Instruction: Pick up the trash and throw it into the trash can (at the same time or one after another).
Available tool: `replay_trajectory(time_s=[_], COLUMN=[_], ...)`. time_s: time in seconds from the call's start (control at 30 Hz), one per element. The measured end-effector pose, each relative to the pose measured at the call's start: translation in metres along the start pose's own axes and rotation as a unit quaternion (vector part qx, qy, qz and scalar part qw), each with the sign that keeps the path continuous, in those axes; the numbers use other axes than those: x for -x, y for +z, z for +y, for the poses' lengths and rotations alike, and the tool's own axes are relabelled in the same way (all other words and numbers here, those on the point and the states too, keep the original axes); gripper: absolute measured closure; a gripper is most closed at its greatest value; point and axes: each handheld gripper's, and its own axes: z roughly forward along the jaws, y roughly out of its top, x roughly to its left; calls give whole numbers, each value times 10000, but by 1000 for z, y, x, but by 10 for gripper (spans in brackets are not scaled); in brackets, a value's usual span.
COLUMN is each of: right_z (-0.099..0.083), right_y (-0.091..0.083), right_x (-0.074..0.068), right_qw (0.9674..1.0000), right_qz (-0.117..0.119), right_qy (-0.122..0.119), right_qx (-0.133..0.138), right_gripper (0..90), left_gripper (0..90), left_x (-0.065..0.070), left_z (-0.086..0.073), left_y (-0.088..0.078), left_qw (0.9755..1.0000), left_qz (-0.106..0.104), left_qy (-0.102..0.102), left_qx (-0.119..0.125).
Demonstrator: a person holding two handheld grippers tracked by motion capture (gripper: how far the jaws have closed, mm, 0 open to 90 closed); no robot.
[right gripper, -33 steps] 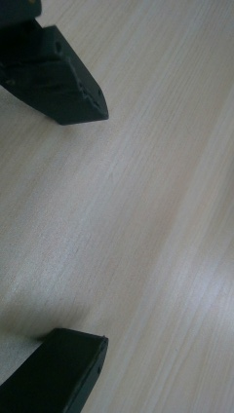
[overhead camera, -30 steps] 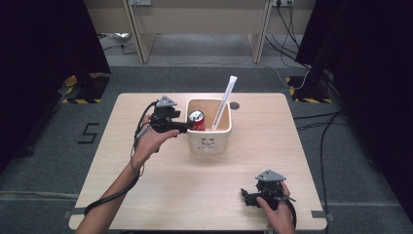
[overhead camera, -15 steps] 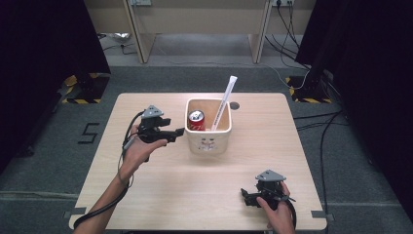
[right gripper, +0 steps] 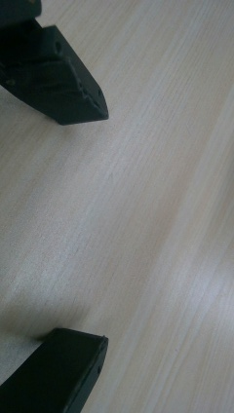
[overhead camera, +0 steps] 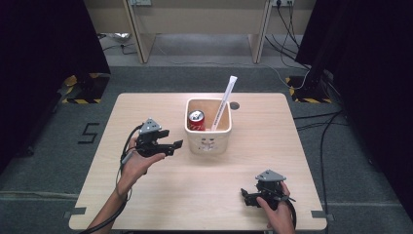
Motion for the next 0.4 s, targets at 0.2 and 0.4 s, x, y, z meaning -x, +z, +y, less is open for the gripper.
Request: replay_trajectory(time_s=[0.2,0.4], right_z=[0,0], right_y=[0,0], right_x=[0,0], right_qw=[10000,10000], right_qz=[1,-1], right_qy=[2,-7], right_qx=[0,1], right_gripper=[3,3], left_gripper=[289,289], left_x=[7,10], left_z=[-9,-15], left_y=[-4,-6], left_qw=[9999,9999], left_qz=[15,15], left_qy=[52,99], left_qx=[99,83])
